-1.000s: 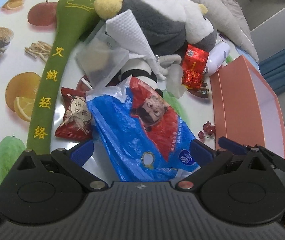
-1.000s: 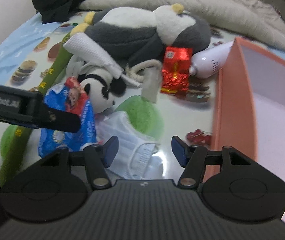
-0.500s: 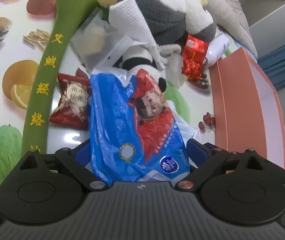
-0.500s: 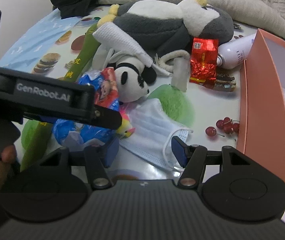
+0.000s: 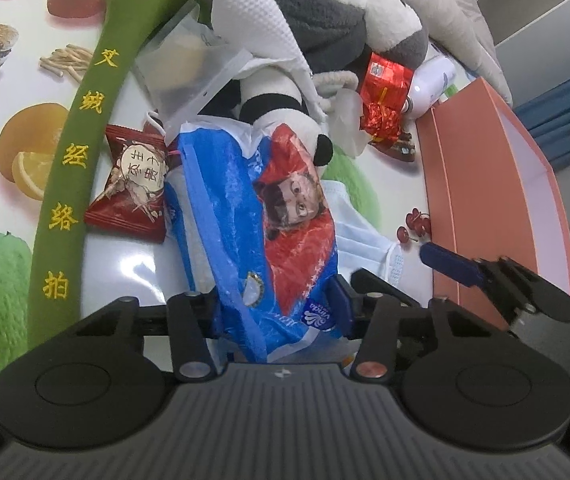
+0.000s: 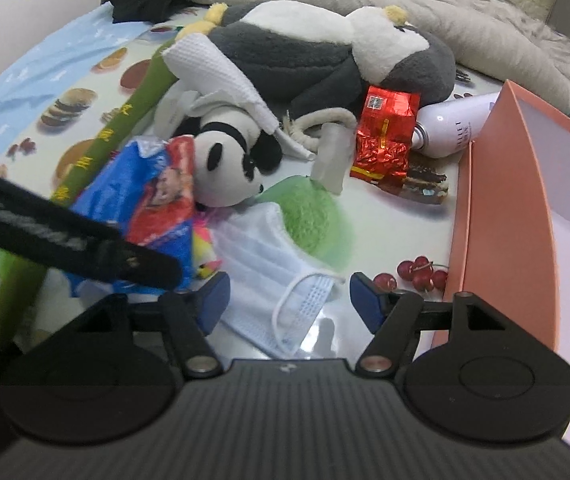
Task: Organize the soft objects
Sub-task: 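Grasp the blue snack bag with the left gripper while the right gripper grasps the white mask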
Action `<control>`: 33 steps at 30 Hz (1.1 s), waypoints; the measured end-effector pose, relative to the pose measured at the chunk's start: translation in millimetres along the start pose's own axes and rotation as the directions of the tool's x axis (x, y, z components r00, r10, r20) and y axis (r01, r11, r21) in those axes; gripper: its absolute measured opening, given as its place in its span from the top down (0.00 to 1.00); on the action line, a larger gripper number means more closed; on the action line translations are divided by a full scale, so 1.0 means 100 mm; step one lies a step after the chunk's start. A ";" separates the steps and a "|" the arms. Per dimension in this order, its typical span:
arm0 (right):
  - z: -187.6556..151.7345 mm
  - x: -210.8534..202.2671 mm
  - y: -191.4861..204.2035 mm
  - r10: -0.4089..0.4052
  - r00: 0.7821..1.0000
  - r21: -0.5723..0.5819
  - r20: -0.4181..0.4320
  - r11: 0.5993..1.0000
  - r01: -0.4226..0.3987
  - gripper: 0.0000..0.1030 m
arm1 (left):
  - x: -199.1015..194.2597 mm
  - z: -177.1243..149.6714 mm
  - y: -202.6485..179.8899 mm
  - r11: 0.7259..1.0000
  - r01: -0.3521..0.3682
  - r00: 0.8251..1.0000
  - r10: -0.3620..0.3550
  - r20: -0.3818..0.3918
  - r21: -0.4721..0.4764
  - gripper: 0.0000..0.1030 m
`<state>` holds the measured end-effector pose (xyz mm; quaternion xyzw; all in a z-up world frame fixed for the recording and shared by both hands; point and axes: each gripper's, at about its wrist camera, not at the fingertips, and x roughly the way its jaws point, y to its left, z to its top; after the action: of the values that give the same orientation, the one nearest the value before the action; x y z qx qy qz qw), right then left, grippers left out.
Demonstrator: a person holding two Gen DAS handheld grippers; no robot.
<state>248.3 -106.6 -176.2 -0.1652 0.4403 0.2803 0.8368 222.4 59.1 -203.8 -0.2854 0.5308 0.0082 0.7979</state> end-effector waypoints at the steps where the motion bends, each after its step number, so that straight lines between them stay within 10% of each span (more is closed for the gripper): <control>1: 0.00 0.06 -0.01 -0.007 1.000 -0.009 -0.018 1.000 0.006 0.33 | -0.01 0.00 0.01 1.000 0.012 1.000 -0.012 0.007 -0.004 0.46; 15: 0.06 0.23 0.00 0.055 0.998 -0.059 0.016 0.997 -0.054 0.36 | -0.07 -0.04 0.06 1.000 0.012 1.000 -0.012 0.021 -0.002 0.48; 22: 0.04 0.40 -0.01 0.126 0.990 -0.043 -0.067 0.991 -0.129 0.54 | -0.09 -0.05 0.11 0.999 0.023 0.999 -0.022 0.025 -0.023 0.51; 27: 0.00 0.33 0.00 0.134 0.987 -0.015 -0.084 0.991 -0.136 0.85 | -0.11 -0.08 0.10 1.000 0.024 0.999 -0.024 0.027 -0.018 0.53; 33: -0.16 0.17 0.09 0.088 0.990 -0.053 -0.109 0.994 -0.094 0.90 | -0.18 -0.17 0.06 1.000 0.029 0.999 -0.029 0.030 0.004 0.54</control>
<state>239.9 -102.8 -199.7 -0.1839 0.4830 0.3217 0.7933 198.1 61.0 -195.3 -0.2916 0.5146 0.0000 0.8064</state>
